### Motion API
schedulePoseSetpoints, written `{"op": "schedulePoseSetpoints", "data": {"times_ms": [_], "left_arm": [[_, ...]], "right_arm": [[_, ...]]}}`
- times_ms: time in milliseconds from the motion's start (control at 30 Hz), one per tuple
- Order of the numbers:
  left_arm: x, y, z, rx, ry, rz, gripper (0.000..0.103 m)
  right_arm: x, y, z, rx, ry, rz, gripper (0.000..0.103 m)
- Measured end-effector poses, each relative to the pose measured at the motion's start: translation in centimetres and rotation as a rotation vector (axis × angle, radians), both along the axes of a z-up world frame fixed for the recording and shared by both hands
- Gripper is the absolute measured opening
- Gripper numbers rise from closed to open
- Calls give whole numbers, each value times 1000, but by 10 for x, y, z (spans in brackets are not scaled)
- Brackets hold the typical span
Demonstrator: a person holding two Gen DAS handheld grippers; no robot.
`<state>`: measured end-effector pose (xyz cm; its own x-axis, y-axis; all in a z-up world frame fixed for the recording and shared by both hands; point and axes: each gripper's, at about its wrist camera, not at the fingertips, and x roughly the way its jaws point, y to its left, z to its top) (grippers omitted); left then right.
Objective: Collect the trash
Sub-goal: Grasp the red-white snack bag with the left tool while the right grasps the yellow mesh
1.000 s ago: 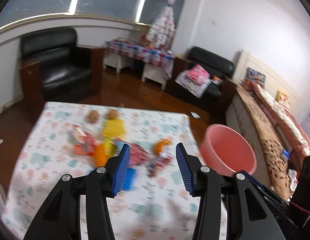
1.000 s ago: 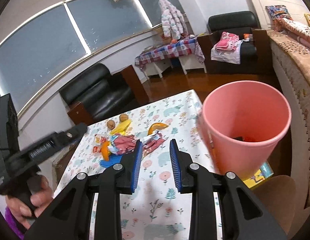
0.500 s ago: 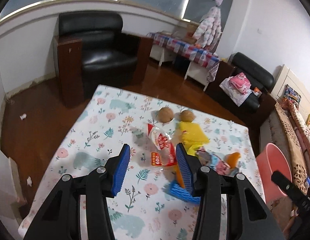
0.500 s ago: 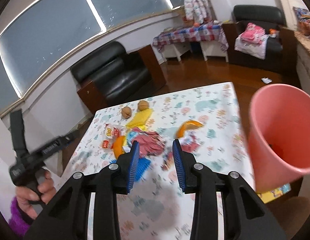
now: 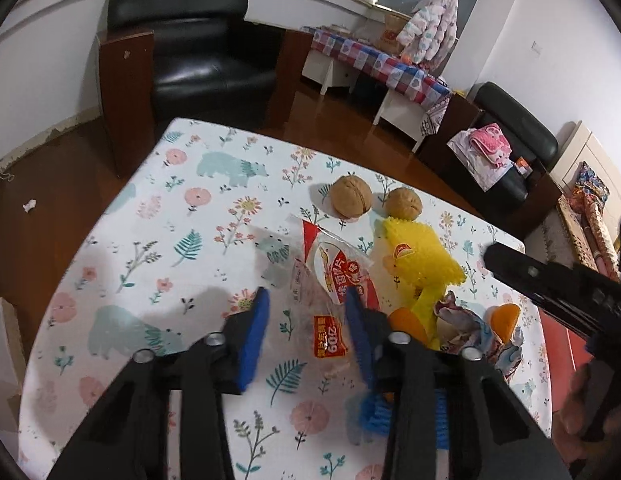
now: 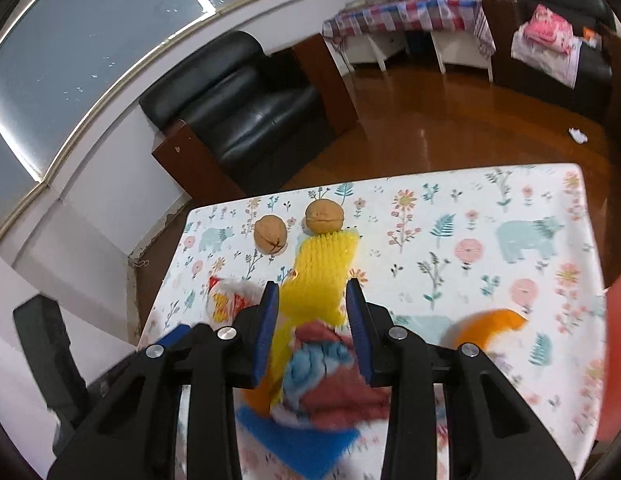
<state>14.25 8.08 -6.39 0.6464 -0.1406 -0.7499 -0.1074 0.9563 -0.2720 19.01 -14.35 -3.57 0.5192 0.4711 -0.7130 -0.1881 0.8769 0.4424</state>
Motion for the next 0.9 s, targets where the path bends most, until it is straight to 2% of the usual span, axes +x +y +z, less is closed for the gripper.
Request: {"op": "schedulePoseSetpoints", "data": {"times_ms": [33,100,267,400,433,467,567,900], "left_arm": [[3,0,-3,-9,9,-7,29],[8,-1,-8,-16,29,-13,15],[10,0,-14,-43,37,-30,9],[7,5,-11,-67,29,-15,4],[5,7,-10,-74,28,-9,4],[3,9,-9,-77,28,-4,3],[-3,15,-4,-91,18,9,2],[-33,11,36,-78,-77,-11,0]], "right_arm": [[5,2,-5,-5,13,-1,35],[15,5,-13,-5,40,-5,35],[31,14,-32,37,118,-9,35],[31,18,-40,60,132,-3,35],[30,18,-39,74,127,3,32],[28,17,-37,78,119,8,21],[18,11,-25,84,73,0,12],[-46,-34,25,123,-65,-50,11]]}}
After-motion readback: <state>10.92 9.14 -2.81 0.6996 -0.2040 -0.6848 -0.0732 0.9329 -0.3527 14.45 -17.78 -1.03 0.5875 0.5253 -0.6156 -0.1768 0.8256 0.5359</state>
